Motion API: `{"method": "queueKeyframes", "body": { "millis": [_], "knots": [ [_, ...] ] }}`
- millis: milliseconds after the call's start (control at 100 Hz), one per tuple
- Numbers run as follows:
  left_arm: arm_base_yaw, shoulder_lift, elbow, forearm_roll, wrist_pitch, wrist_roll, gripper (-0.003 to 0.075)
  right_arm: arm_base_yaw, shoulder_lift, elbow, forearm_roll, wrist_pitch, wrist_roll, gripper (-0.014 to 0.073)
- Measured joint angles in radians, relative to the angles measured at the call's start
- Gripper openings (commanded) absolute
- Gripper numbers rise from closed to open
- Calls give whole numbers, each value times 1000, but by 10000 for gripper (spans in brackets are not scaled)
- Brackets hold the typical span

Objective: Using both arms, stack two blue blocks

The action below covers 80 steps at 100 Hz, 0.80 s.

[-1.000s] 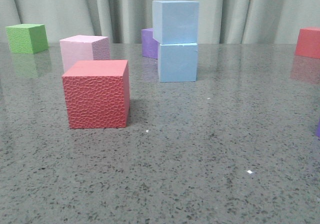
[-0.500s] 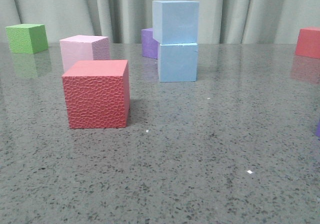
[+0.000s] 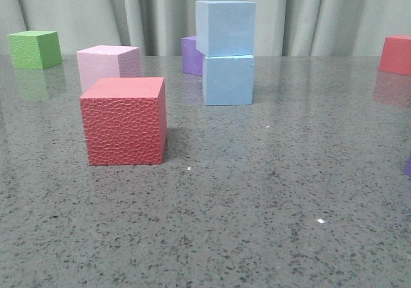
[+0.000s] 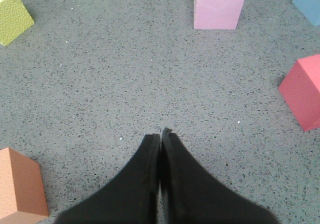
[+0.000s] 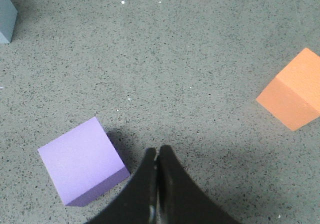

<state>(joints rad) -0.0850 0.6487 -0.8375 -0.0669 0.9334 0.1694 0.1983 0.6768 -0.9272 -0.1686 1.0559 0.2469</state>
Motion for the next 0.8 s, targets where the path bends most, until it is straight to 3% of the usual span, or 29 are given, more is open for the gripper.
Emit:
{"method": "queueKeyframes", "body": {
  "millis": [640,800],
  "knots": [
    [0,0,0,0,0,0,-19,0,0,0,2,1,0,-122],
    [0,-4,13,0,-67,0,-19,0,0,0,2,1,0,-122]
  ]
}}
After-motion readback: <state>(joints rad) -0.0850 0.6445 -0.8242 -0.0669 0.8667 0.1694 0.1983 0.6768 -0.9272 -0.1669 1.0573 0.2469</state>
